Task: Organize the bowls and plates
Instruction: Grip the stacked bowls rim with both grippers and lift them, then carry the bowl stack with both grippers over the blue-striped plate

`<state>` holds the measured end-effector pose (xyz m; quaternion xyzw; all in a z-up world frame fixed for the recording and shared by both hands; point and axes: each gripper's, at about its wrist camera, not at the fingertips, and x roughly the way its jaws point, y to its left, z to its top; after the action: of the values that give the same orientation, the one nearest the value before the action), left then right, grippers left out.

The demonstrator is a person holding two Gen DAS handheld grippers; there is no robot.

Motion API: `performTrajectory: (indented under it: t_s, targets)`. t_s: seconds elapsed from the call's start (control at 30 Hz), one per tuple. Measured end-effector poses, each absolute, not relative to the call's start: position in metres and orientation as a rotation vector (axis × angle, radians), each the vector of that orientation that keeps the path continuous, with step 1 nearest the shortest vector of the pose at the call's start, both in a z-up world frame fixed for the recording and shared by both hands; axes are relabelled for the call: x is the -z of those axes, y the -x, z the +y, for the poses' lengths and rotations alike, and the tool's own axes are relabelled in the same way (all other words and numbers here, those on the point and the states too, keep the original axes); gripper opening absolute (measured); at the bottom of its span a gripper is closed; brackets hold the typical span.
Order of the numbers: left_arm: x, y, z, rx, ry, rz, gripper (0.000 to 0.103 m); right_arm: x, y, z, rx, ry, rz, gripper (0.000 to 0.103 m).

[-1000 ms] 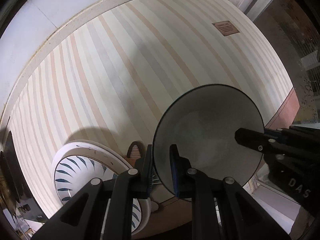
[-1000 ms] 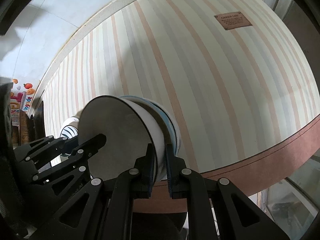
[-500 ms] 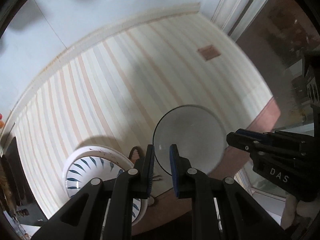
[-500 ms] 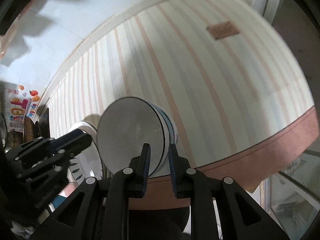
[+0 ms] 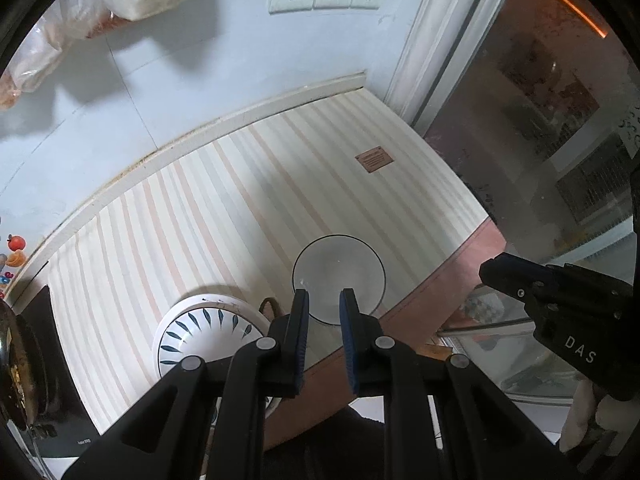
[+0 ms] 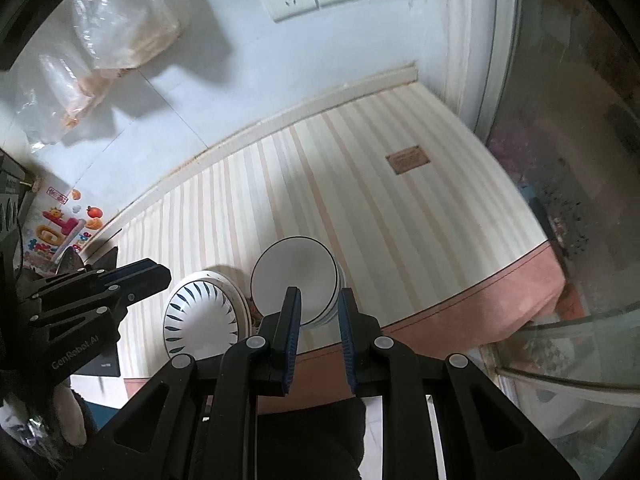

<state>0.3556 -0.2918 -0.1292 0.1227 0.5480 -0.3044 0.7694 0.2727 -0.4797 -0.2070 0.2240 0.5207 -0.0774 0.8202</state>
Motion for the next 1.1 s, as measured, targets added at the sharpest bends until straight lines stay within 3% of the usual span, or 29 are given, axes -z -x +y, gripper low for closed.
performTrajectory:
  t_s: [0.07, 0.17, 0.37, 0.43, 0.5, 0.77, 1.1]
  targets:
    - [0.123, -0.350, -0.289, 0.665, -0.265, 1.179, 0.014, 0.198, -0.265, -0.477, 0.173, -0.470, 1.094, 0.022]
    - [0.119, -0.345, -0.285, 0.667, -0.256, 1.181, 0.014, 0.185, -0.254, -0.470, 0.181, -0.468, 1.081, 0.034]
    - [0.132, -0.344, -0.288, 0.664, -0.256, 1.209, 0.015, 0.180, -0.245, -0.468, 0.196, -0.466, 1.065, 0.044]
    - [0.144, -0.346, -0.290, 0.677, -0.239, 1.235, 0.021, 0.189, -0.247, -0.470, 0.184, -0.484, 1.095, 0.068]
    - [0.165, -0.354, -0.293, 0.679, -0.228, 1.293, 0.023, 0.204, -0.251, -0.475, 0.154, -0.527, 1.117, 0.076]
    - [0.260, -0.407, -0.297, 0.599, -0.151, 1.518, 0.028, 0.293, -0.279, -0.497, 0.076, -0.724, 1.186, 0.088]
    - [0.323, -0.440, -0.318, 0.574, -0.102, 1.636, 0.029, 0.409, -0.326, -0.504, 0.032, -0.868, 1.293, 0.088]
